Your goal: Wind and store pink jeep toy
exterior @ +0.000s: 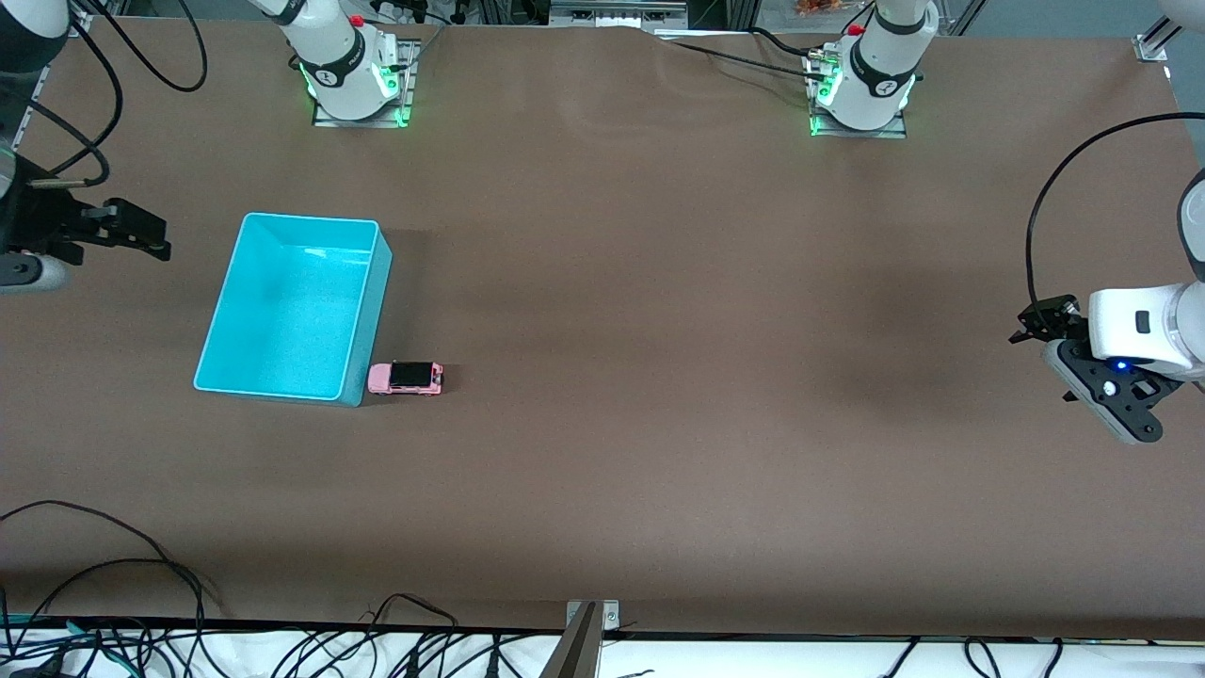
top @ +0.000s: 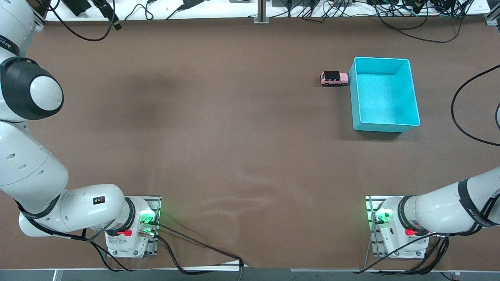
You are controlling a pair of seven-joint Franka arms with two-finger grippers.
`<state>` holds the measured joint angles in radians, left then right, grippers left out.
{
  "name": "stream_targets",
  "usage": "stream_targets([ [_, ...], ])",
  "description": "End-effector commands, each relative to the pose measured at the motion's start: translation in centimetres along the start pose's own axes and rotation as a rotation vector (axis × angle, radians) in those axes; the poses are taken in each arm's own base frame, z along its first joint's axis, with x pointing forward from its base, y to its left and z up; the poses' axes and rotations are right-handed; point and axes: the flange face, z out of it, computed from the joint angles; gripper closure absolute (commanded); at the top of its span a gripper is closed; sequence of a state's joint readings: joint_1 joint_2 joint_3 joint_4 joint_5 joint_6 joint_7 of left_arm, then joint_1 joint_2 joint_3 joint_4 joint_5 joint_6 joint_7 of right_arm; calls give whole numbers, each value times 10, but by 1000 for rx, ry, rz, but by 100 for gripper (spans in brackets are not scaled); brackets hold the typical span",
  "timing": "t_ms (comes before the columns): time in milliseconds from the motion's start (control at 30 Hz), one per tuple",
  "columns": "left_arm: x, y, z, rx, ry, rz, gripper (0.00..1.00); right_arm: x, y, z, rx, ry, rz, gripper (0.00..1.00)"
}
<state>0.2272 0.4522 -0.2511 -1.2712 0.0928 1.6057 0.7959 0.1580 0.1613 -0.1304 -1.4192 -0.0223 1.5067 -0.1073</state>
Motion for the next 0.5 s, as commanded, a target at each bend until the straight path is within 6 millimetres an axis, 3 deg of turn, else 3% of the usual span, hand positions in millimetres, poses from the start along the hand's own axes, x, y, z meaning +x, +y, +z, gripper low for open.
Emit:
stream_targets([
  [0,4,21,-24,0,11,-164,0,12,-14,10,61,-2,-213,0],
  [267,8,43,-32,-70,-1,-376,0,37,-39,43,89,-4,-475,0],
  [467,6,65,-52,-80,-24,-514,0,58,-62,81,99,-25,-731,0],
])
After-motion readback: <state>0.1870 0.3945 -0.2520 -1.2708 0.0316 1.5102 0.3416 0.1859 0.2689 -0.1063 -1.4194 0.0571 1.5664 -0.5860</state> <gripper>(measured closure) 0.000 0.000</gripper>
